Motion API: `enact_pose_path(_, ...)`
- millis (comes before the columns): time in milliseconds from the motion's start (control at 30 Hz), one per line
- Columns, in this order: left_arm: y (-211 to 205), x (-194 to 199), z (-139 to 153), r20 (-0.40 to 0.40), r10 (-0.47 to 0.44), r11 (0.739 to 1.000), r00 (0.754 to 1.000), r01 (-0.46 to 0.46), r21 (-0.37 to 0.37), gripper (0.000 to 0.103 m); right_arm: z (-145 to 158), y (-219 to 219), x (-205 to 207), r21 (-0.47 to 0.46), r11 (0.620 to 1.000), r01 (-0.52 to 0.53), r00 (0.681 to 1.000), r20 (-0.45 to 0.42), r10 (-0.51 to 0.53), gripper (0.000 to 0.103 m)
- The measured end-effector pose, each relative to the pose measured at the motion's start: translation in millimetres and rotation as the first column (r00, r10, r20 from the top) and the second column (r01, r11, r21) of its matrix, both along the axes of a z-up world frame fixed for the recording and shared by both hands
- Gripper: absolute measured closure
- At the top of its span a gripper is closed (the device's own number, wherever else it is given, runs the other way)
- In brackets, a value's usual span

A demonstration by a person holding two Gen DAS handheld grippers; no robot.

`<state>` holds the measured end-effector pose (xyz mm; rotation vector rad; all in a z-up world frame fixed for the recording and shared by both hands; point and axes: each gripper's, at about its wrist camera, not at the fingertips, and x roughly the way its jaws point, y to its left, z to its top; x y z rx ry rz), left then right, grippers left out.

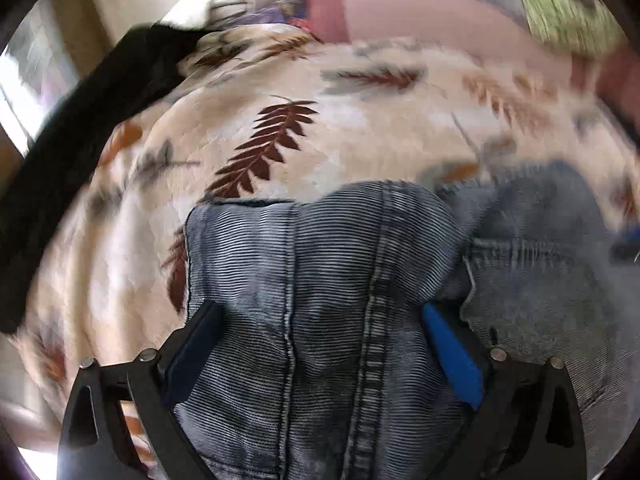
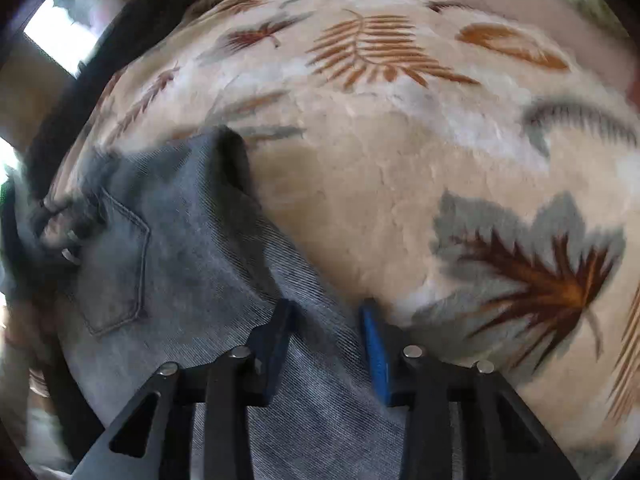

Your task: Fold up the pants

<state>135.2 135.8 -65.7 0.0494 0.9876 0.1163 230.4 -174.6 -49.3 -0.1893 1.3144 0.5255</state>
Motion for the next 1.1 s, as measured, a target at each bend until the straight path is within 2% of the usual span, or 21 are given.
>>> enact_pose_path(33,0.4,-0.7,0.2,0.004,-0.002,1.000,1.000,0.002,0.000,0.000,5.2,-0.3,0.6,0.003,1.000,0.014,1.000,0.021,-0.014,0.080)
enact_pose_path(67,-1.3,-1.4,0.0,0.011,-0.002,1.000,1.000,0.002,0.016,0.000,13.4,-4.1,1.6,-0.008,0.999,0.049,0.996,0.071,-0.049,0.100)
enact_pose_path(133,-6.2,-3.0,-2.0,0.030,-0.004,0.999,1.000,0.003,0.053,0.000,18.1,-21.8,6.1,-0.108,0.975,0.192,0.967,0.192,-0.170,0.103)
enact_pose_path(233,-3.9,-3.6,-2.3,0.041,-0.003,0.999,0.999,0.001,0.040,0.000,18.2,-63.4,-1.3,0.104,0.945,0.309,0.946,0.067,-0.316,0.100)
enact_pose_path(267,-3.9,-4.9,-1.6,0.043,-0.004,0.999,0.999,0.002,0.034,0.000,27.8,-79.8,-12.1,0.152,0.924,0.350,0.929,0.073,-0.363,0.099)
enact_pose_path(300,-3.4,-5.8,-0.7,0.046,-0.004,0.999,0.999,0.003,0.032,0.000,38.7,-101.2,-24.7,0.210,0.889,0.406,0.901,0.069,-0.428,0.097)
enact_pose_path(333,-4.0,-6.7,-0.4,0.051,-0.004,0.999,0.999,0.002,0.034,0.000,51.0,-128.6,-42.6,0.288,0.828,0.481,0.859,0.037,-0.511,0.095)
enact_pose_path(367,-4.2,-6.9,-0.1,0.055,-0.003,0.999,0.998,0.001,0.037,0.000,60.3,-153.7,-62.0,0.349,0.766,0.540,0.818,-0.002,-0.576,0.085)
enact_pose_path(400,-5.4,-9.2,1.2,0.056,-0.002,0.999,0.998,0.000,0.038,0.000,71.4,-182.9,-91.2,0.422,0.684,0.594,0.771,-0.058,-0.634,0.062)
enact_pose_path(433,-5.4,-8.4,1.1,0.056,-0.001,0.999,0.998,-0.001,0.035,0.000,77.4,-200.2,-111.6,0.457,0.637,0.621,0.747,-0.099,-0.658,0.045)
enact_pose_path(467,-4.9,-8.8,1.0,0.056,0.000,1.000,0.998,-0.002,0.031,0.000,82.6,-211.8,-128.6,0.474,0.596,0.648,0.723,-0.139,-0.676,0.015)
enact_pose_path(500,-4.6,-9.3,1.3,0.056,0.002,1.000,0.998,-0.003,0.028,0.000,83.1,-229.5,-159.4,0.490,0.539,0.685,0.687,-0.190,-0.702,0.007)
enact_pose_path(600,-4.3,-10.3,1.6,0.058,0.003,1.000,0.998,-0.004,0.029,0.000,70.7,-254.4,-212.8,0.508,0.432,0.745,0.622,-0.296,-0.724,0.007)
enact_pose_path(667,-3.9,-9.5,2.1,0.057,0.005,1.000,0.998,-0.006,0.025,0.000,48.9,-275.9,-244.6,0.483,0.340,0.807,0.539,-0.366,-0.759,0.007)
enact_pose_path(733,-3.6,-9.4,3.0,0.057,0.008,1.000,0.998,-0.009,0.024,0.000,36.2,-289.6,-253.8,0.481,0.297,0.825,0.493,-0.358,-0.793,0.010)
enact_pose_path(800,-3.8,-10.3,3.9,0.059,0.009,1.000,0.998,-0.011,0.026,0.000,23.7,-301.2,-257.0,0.480,0.217,0.850,0.433,-0.401,-0.807,0.010)
enact_pose_path(867,-3.4,-11.7,4.7,0.065,0.010,1.000,0.998,-0.012,0.022,0.000,8.5,-307.8,-253.9,0.452,0.164,0.877,0.377,-0.433,-0.819,0.011)
enact_pose_path(1000,-2.9,-13.2,5.6,0.073,0.010,1.000,0.997,-0.011,0.017,0.000,3.8,-310.1,-248.4,0.494,0.128,0.860,0.361,-0.413,-0.836,0.013)
enact_pose_path(1033,-3.5,-13.2,5.6,0.074,0.010,1.000,0.997,-0.012,0.020,0.000,7.0,-308.9,-246.9,0.502,0.145,0.853,0.369,-0.384,-0.846,0.019)
enact_pose_path(1067,-3.8,-13.0,5.7,0.075,0.011,1.000,0.997,-0.013,0.022,0.000,9.7,-309.1,-246.6,0.485,0.179,0.856,0.374,-0.342,-0.862,0.049)
enact_pose_path(1100,-4.1,-13.0,5.7,0.075,0.011,1.000,0.997,-0.013,0.022,0.000,11.0,-312.8,-249.0,0.460,0.194,0.867,0.369,-0.327,-0.870,0.070)
